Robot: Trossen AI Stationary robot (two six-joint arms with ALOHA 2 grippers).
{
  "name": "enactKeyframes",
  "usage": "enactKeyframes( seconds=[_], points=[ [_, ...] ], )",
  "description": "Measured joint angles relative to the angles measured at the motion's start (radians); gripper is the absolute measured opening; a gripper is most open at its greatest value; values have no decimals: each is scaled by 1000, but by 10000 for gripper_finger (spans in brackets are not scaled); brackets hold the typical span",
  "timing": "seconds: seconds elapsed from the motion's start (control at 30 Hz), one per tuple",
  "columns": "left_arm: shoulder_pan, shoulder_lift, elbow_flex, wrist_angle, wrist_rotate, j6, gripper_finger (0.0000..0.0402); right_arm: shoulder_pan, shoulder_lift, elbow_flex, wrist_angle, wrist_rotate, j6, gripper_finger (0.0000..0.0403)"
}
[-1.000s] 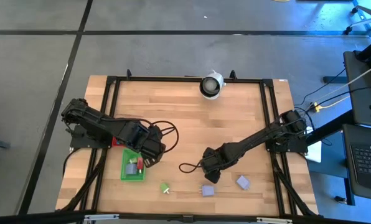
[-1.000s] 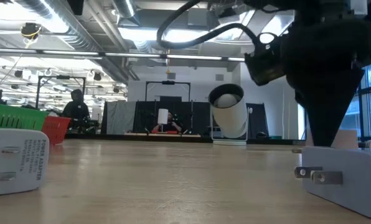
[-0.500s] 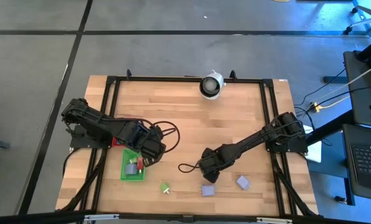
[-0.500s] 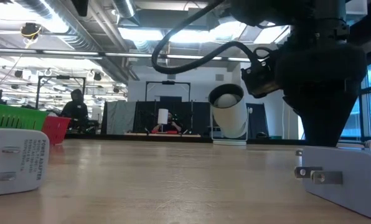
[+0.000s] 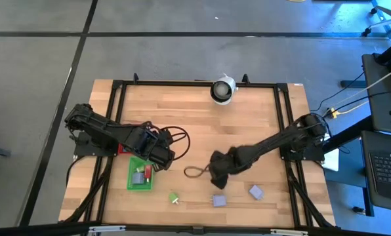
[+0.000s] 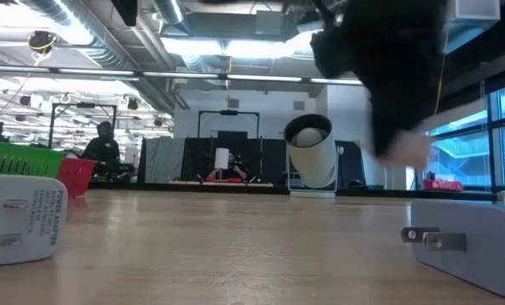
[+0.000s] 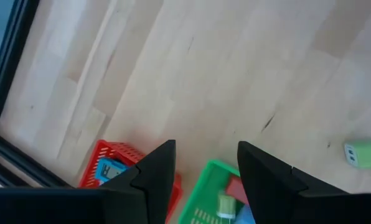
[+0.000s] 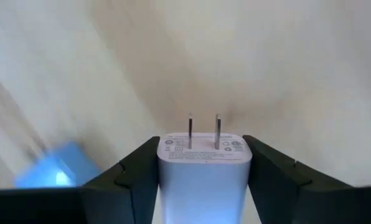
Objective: Pick & Place Office items
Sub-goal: Put the white charger adapter into the green bin
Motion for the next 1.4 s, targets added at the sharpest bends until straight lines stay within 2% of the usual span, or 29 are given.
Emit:
enactKeyframes(
  seconds=[0.23, 0.4, 0.5, 0.6, 0.9, 1.1, 1.4],
  points=[
    [-1, 0, 0, -1, -34, -86, 169, -69, -213, 14, 14, 207, -66, 202],
    [-1, 0, 0, 12, -111, -174, 169, -100, -367, 14, 145, 391, -154, 203],
    [-1, 0, 0, 80, -184, -178, 169, -103, -430, 14, 263, 443, -229, 203],
    [-1, 0, 0, 187, -245, -119, 169, -104, -472, 14, 359, 463, -301, 204],
    [21, 0, 0, 567, -386, 144, 208, -117, -496, 14, 428, 459, -430, 204],
    [46, 0, 0, 807, -414, 261, 237, -123, -497, 14, 461, 412, -558, 205],
    [30, 0, 0, 1041, -344, 419, 250, -124, -547, 14, 579, 127, -776, 205]
  ],
)
